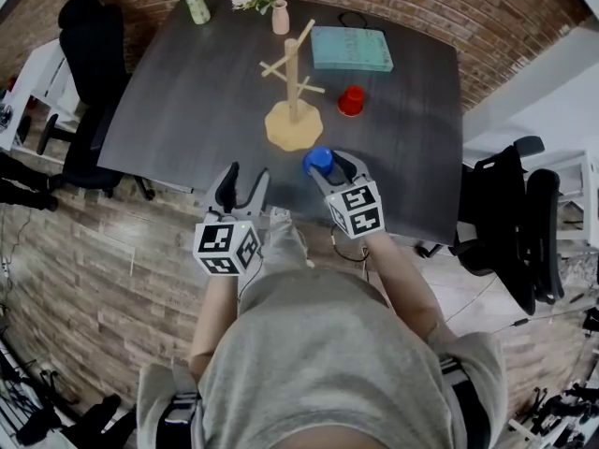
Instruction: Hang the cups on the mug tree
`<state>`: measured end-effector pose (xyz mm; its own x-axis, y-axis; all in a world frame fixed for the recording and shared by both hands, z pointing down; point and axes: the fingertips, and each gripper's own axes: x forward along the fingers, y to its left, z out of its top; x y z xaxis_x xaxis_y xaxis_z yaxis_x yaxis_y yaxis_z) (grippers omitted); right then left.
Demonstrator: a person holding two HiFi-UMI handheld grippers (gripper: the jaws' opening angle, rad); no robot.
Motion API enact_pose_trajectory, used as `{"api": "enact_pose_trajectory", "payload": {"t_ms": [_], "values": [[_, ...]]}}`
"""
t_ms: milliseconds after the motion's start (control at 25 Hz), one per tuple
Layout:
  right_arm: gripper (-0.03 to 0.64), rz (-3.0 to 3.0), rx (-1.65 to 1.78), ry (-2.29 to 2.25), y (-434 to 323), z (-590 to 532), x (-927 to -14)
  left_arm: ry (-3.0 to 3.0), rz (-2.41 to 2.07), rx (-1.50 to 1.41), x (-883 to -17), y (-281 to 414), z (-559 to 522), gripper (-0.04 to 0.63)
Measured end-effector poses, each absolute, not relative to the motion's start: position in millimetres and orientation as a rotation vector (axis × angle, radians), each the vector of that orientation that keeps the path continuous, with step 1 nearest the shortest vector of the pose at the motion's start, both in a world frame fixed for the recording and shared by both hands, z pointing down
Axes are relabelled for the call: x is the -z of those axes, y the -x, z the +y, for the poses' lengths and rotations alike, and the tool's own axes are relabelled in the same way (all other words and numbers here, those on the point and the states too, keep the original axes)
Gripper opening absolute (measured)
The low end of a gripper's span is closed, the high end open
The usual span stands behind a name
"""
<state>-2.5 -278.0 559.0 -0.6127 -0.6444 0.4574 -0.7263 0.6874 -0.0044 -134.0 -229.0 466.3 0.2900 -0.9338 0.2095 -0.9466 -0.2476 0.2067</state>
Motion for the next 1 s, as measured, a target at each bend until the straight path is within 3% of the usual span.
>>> {"api": "enact_pose_trajectory", "payload": {"t_ms": [1000], "values": [[0.212,-2.711,0.065,-1.022,37,-285,-346,-2.276,-1.749,-0.012,-453,131,-189,0.235]]}}
